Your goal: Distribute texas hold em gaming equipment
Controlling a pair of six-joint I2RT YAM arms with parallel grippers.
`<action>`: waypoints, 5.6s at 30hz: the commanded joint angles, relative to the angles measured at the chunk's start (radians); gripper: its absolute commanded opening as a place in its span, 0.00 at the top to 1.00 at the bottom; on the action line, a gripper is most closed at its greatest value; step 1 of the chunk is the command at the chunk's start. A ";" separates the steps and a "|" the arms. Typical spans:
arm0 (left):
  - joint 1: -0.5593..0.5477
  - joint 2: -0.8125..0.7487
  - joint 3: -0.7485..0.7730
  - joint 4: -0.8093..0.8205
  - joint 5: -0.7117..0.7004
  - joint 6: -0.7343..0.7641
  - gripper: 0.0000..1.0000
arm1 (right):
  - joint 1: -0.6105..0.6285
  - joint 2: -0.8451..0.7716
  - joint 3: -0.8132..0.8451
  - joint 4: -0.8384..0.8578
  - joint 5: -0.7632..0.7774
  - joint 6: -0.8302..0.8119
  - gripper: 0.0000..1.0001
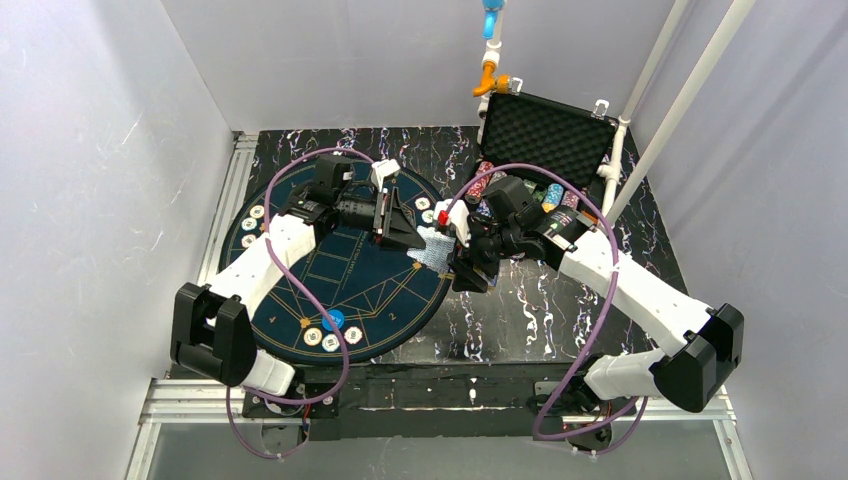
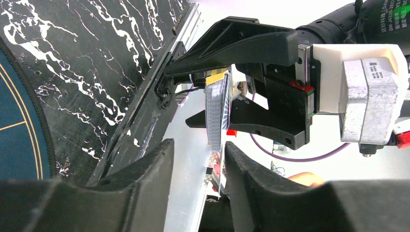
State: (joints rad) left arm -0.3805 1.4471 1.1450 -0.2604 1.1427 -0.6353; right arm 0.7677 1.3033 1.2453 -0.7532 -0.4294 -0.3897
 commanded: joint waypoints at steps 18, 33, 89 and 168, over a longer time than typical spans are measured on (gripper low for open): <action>0.056 -0.083 0.081 -0.117 0.026 0.072 0.94 | 0.001 -0.035 -0.018 0.029 -0.011 -0.026 0.99; 0.027 -0.048 0.068 -0.128 -0.004 0.068 0.40 | 0.001 -0.028 -0.011 0.042 -0.015 -0.018 0.99; 0.526 0.057 0.257 -0.901 0.049 0.734 1.00 | 0.001 -0.054 -0.046 0.028 -0.012 -0.044 0.99; 0.588 0.154 0.367 -1.069 -0.183 1.159 0.07 | 0.001 -0.001 0.023 0.026 -0.003 -0.038 0.99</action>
State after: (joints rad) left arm 0.4206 1.7123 1.5150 -1.3357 0.7517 0.7612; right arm 0.7677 1.3243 1.2213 -0.7982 -0.4107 -0.4431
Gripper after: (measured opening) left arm 0.915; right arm 0.711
